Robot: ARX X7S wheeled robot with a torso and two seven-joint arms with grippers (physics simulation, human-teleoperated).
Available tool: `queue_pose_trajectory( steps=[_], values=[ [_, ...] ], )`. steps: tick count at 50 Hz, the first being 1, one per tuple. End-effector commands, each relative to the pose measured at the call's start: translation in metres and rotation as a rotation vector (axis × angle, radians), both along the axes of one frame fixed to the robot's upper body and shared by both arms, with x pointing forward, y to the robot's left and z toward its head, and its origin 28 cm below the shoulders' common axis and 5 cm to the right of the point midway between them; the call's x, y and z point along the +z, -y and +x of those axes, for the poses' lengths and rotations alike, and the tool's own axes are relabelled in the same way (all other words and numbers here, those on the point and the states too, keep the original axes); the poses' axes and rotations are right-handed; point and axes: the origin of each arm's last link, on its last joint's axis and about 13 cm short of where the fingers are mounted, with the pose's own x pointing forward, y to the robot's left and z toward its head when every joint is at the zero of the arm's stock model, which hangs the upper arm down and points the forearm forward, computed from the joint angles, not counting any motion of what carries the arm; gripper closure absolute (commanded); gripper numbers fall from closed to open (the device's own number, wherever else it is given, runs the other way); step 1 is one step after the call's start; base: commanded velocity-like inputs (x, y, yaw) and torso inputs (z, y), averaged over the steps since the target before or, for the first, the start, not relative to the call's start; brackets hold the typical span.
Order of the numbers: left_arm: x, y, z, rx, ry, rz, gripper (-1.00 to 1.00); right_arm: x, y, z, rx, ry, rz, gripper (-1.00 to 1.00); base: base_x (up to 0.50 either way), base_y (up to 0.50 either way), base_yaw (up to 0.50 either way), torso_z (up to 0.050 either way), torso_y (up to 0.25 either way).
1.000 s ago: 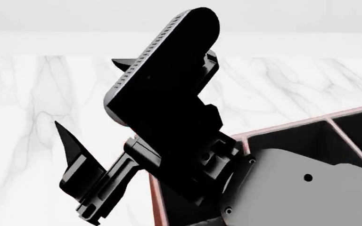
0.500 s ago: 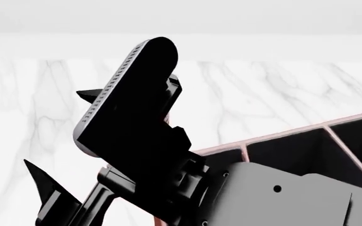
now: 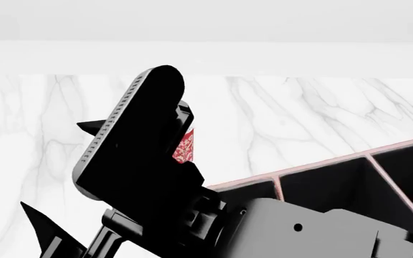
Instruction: Pick up the book and place it in the left compartment of the caddy.
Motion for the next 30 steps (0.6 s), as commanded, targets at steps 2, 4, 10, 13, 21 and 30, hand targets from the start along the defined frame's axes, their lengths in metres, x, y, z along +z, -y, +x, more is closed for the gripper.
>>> queue_pose_trajectory(
  steps=[2, 4, 10, 13, 21, 30],
  values=[
    [0.003, 0.001, 0.000, -0.020, 0.020, 0.050, -1.00, -0.009, -0.009, 0.017, -0.017, -0.006, 0.024, -1.00, 0.00, 0.00, 0.00, 0.000, 0.000],
    [0.003, 0.001, 0.000, -0.019, 0.019, 0.054, -1.00, -0.011, -0.012, 0.016, -0.001, -0.011, 0.020, -1.00, 0.00, 0.00, 0.00, 0.000, 0.000],
    [0.003, 0.001, 0.000, -0.015, 0.020, 0.055, -1.00, -0.016, -0.019, 0.013, 0.035, -0.024, 0.021, -1.00, 0.00, 0.00, 0.00, 0.000, 0.000],
    [0.003, 0.001, -0.001, -0.014, 0.021, 0.054, -1.00, -0.017, -0.021, 0.012, 0.045, -0.026, 0.018, -1.00, 0.00, 0.00, 0.00, 0.000, 0.000],
    [0.003, 0.001, -0.002, -0.014, 0.024, 0.055, -1.00, -0.017, -0.021, 0.006, 0.110, -0.068, 0.020, -1.00, 0.00, 0.00, 0.00, 0.000, 0.000],
    [0.003, 0.000, -0.003, -0.015, 0.026, 0.053, -1.00, -0.023, -0.024, -0.003, 0.198, -0.126, 0.003, -1.00, 0.00, 0.00, 0.00, 0.000, 0.000]
  ],
)
